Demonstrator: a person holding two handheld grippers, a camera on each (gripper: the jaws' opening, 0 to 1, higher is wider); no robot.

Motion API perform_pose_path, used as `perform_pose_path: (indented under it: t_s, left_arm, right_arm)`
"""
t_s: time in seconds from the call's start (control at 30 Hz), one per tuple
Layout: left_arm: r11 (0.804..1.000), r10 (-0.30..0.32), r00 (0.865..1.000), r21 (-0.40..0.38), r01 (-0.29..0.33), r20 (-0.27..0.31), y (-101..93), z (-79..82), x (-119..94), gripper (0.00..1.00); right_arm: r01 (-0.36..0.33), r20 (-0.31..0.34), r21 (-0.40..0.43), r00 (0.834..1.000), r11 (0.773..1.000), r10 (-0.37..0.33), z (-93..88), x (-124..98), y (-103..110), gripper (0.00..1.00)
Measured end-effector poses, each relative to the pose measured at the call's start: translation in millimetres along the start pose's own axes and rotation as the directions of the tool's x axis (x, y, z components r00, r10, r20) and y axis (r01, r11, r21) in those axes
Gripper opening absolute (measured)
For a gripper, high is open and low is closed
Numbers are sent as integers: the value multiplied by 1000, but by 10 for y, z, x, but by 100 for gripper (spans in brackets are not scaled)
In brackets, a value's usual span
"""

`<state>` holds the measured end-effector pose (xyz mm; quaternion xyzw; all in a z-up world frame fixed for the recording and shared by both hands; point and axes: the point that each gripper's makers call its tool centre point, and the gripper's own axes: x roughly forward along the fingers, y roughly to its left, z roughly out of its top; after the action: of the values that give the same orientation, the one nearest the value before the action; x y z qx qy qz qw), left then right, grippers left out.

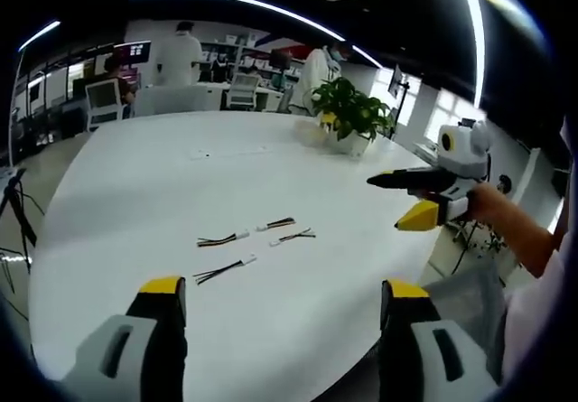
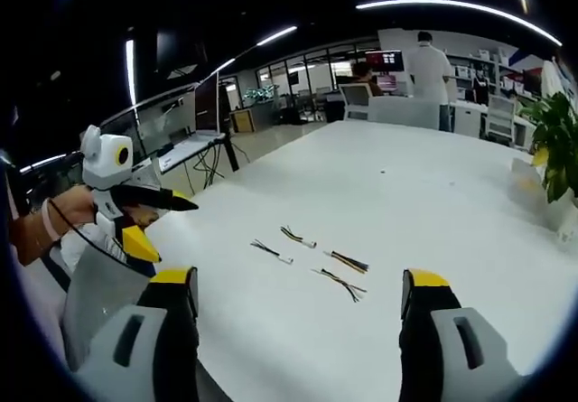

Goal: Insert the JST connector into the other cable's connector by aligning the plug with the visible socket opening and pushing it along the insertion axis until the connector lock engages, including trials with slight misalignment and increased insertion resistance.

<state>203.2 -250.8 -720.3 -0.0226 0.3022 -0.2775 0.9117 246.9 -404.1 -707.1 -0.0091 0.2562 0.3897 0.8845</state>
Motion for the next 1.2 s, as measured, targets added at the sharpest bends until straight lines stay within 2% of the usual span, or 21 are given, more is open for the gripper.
perform_pose_path:
  t_s: [0.43,0.6,0.87,1.1,1.2]
  left_arm:
    - [997,-6,1000,75,5,15,99,217,228,85]
    - [997,-5,1000,72,5,-1,148,203,303,87]
    - [995,-24,1000,92,23,1,186,218,423,85]
    - [997,-30,1000,77,29,9,258,259,519,84]
    - [994,-19,1000,104,18,10,307,285,565,83]
  right_arm:
    - [6,-7,-20,1000,1000,-6,-5,71,-111,89]
    - [19,17,-21,1000,1000,-19,26,94,-176,90]
    - [26,5,-33,1000,999,-26,10,164,-257,88]
    - [22,1,-40,1000,999,-22,42,289,-291,87]
    - [16,0,-44,1000,999,-16,64,353,-294,87]
